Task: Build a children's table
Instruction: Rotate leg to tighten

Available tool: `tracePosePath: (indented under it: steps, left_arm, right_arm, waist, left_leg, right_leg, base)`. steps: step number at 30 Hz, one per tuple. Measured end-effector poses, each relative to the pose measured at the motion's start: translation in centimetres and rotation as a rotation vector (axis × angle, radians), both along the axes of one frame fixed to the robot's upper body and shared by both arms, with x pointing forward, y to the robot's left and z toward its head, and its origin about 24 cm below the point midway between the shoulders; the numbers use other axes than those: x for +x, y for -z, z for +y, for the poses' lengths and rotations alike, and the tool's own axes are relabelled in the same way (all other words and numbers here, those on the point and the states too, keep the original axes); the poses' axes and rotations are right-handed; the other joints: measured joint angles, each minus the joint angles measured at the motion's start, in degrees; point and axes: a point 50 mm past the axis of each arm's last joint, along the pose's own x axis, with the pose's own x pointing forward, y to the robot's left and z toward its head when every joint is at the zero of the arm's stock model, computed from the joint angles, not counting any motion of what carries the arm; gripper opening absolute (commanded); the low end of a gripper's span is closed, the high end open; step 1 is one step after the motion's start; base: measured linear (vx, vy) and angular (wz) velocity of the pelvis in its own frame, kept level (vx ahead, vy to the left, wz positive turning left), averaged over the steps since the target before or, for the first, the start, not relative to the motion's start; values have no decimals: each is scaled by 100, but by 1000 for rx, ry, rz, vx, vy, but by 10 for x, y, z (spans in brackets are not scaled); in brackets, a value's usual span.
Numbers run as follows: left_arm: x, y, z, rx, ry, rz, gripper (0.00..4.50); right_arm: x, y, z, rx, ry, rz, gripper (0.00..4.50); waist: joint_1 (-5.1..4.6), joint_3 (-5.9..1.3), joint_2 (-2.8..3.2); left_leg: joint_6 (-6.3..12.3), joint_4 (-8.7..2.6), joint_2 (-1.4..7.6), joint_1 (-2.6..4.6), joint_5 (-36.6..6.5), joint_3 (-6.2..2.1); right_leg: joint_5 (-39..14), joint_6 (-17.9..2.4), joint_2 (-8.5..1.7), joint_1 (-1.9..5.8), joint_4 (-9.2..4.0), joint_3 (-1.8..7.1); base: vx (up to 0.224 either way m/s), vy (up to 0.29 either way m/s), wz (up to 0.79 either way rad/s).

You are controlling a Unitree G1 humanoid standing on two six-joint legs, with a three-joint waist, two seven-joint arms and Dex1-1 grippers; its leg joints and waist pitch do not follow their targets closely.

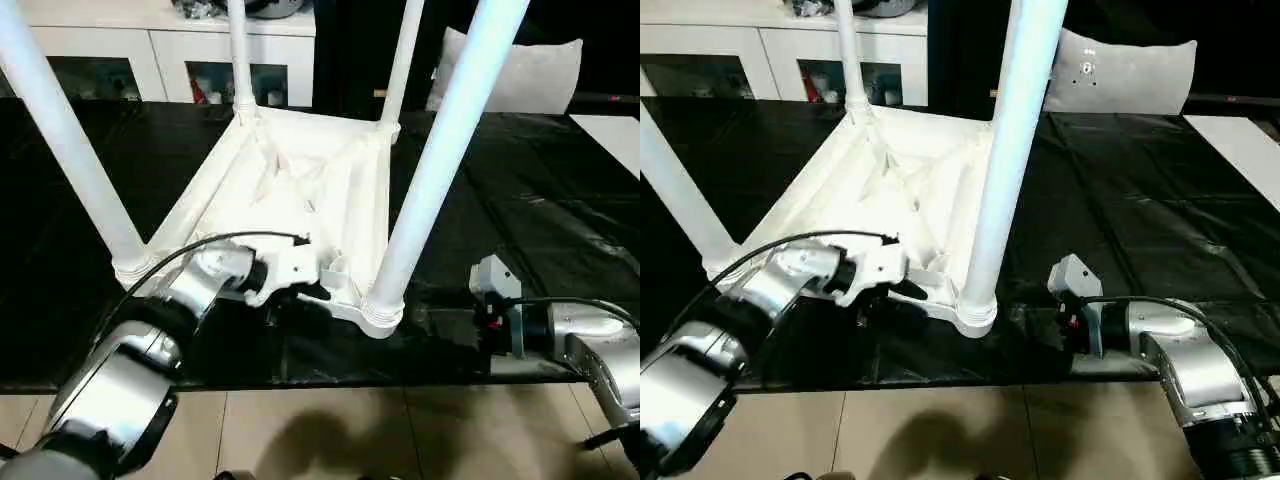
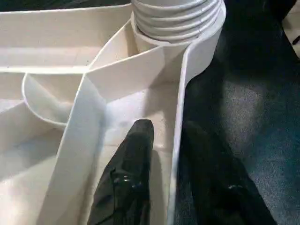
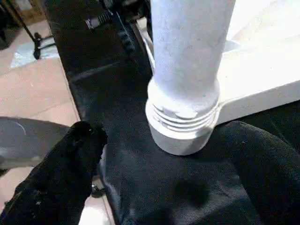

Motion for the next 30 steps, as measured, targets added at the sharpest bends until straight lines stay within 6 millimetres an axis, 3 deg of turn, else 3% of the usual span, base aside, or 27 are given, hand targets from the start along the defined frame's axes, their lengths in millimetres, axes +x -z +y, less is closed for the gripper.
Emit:
tracePosePath:
  steps: [10, 22, 26, 30]
  left_arm:
    - [1, 0, 0, 54, 40, 39, 5]
    - [2, 2, -2, 48, -61, 150, 2]
    - [4, 6, -10, 17, -204, 142, 2]
    - [-1, 8, -7, -17, -279, 125, 2]
  right_arm:
    - [-8, 1, 1, 17, -24, 34, 450]
    - [2, 0, -4, -39, 47, -17, 450]
    - [11, -3, -3, -48, 83, -67, 450]
    - [15, 1, -6, -67, 123, -67, 450]
  waist:
    - [-27, -17, 27]
    - [-79, -29, 46]
    - [-196, -43, 68]
    - [-321, -67, 106]
  left_leg:
    - [0, 0, -2, 6, -1, -5]
    - [9, 1, -7, 18, -6, -4]
    - [9, 5, -9, 49, -6, 6]
    - [9, 3, -13, 51, -7, 7]
  right_leg:
    - [2, 3, 0, 13, -9, -6]
    - [-3, 10, -7, 25, -11, -4]
    - [-2, 11, -10, 39, -12, -7]
    - [-2, 12, -6, 41, -17, -27]
  base:
    - [0, 0, 0]
    - [0, 0, 0]
    - [0, 0, 0]
    - [0, 0, 0]
